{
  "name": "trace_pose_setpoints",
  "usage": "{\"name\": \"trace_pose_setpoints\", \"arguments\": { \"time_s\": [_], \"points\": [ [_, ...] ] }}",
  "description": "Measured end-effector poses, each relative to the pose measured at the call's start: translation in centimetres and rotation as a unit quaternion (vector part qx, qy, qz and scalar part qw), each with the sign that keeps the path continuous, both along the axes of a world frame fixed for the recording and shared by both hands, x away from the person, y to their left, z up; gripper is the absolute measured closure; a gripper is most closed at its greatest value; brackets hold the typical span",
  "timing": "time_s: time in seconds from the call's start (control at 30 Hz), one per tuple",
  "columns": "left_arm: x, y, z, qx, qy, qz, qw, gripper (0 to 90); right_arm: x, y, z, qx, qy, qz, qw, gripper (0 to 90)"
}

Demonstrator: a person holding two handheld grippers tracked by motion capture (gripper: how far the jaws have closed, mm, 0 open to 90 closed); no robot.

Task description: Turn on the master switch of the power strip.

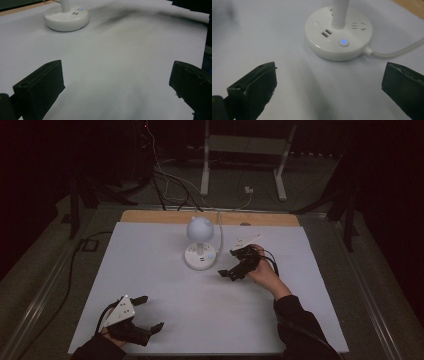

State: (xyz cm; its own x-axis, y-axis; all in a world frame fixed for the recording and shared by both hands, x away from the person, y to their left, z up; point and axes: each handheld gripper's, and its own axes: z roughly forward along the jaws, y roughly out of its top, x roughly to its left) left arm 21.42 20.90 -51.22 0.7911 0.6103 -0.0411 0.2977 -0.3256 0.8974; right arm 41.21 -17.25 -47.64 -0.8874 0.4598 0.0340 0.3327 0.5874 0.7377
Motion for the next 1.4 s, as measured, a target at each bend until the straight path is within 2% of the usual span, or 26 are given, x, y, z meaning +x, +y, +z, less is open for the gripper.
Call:
{"name": "trace_pose_setpoints", "arguments": {
  "time_s": [0.2, 0.3, 0.4, 0.53, 1.03, 1.4],
  "points": [
    [0.0, 0.0, 0.0, -0.001, 0.0, 0.002, 1.0, 0.1, -0.5, -1.6, 0.7, 0.01, -0.017, -0.017, 0.9997, 0.1],
    [0.0, 0.0, 0.0, 0.0, -0.001, 0.002, 1.0, 0.1, -0.9, -2.4, 1.1, 0.02, -0.027, -0.021, 0.9992, 3.2],
    [0.0, 0.0, 0.0, 0.0, -0.001, 0.001, 1.0, 0.1, -1.4, -3.0, 1.4, 0.019, -0.04, -0.032, 0.9985, 3.3],
    [0.0, 0.0, 0.0, 0.0, -0.001, 0.002, 1.0, 0.1, -1.9, -3.8, 1.5, 0.018, -0.037, -0.041, 0.9983, 0.1],
    [0.0, 0.0, 0.0, 0.001, -0.001, 0.001, 1.0, 0.1, -4.2, -6.8, 0.5, 0.024, -0.023, -0.062, 0.9975, 0.1],
    [-0.1, -0.1, 0.0, 0.003, -0.002, 0.0, 1.0, 0.1, -7.1, -9.1, -1.1, 0.025, -0.009, -0.084, 0.9961, 0.0]
  ]
}}
